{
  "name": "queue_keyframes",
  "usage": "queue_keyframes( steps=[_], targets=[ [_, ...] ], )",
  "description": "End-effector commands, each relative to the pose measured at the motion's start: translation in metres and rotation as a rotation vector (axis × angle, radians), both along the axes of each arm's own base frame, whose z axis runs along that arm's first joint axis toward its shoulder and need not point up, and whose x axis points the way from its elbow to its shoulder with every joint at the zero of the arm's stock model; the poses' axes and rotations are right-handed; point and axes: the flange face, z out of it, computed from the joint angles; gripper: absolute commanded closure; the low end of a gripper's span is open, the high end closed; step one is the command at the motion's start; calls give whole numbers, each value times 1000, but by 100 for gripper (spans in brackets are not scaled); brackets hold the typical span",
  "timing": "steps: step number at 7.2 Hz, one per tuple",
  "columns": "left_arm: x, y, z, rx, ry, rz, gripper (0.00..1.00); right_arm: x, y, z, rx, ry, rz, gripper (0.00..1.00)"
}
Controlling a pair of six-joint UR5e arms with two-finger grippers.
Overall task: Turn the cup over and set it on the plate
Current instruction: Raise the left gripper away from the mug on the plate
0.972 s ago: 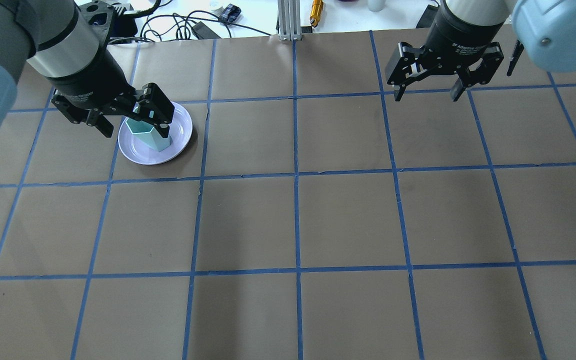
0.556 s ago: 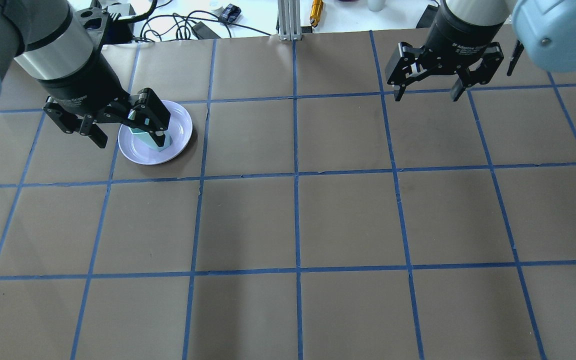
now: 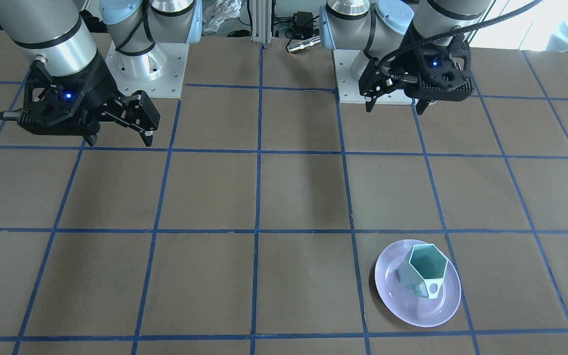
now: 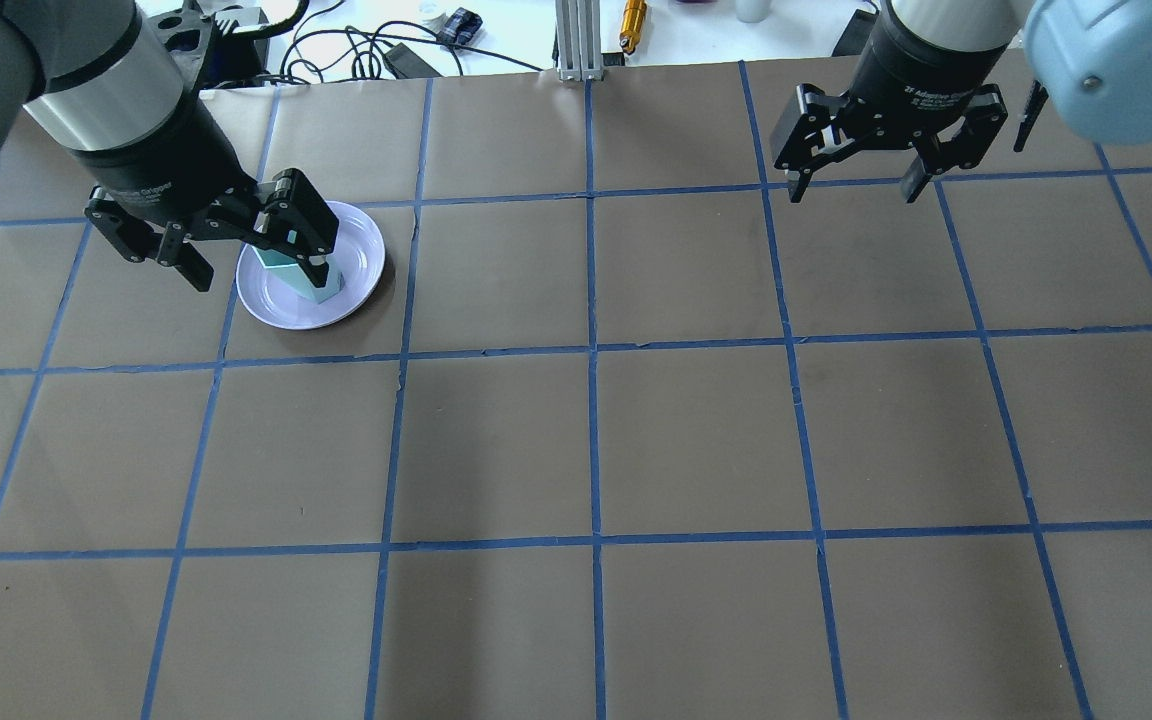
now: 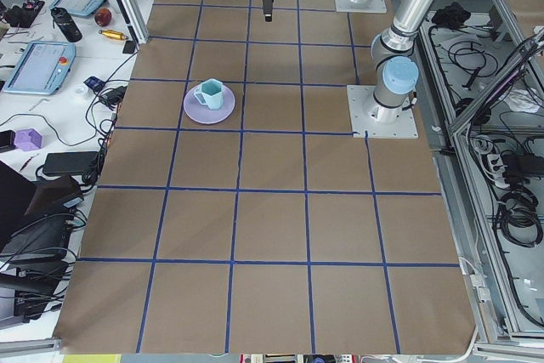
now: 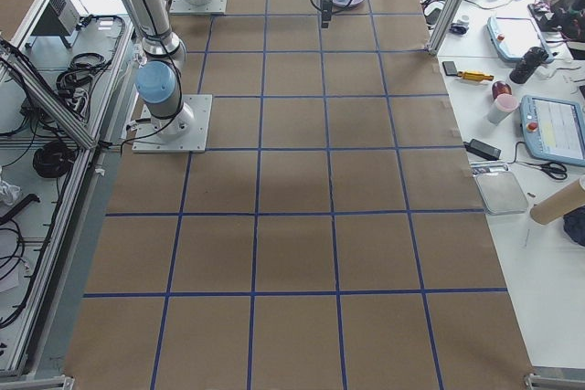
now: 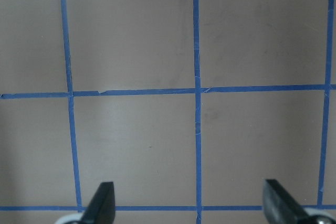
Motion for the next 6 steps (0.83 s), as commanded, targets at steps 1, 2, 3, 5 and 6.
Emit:
queue_keyframes(
  steps=[1, 2, 3, 5, 6],
  targets=[
    [2, -12, 9, -17, -1, 4, 0, 0, 0, 0, -2, 0, 0, 0],
    [2, -9, 4, -5, -1, 4, 0, 0, 0, 0, 0, 0, 0, 0],
    [2, -9, 4, -6, -1, 3, 0, 0, 0, 0, 0, 0, 0, 0],
    [2, -9, 4, -6, -1, 3, 0, 0, 0, 0, 0, 0, 0, 0],
    [2, -9, 4, -6, -1, 3, 0, 0, 0, 0, 0, 0, 0, 0]
  ],
)
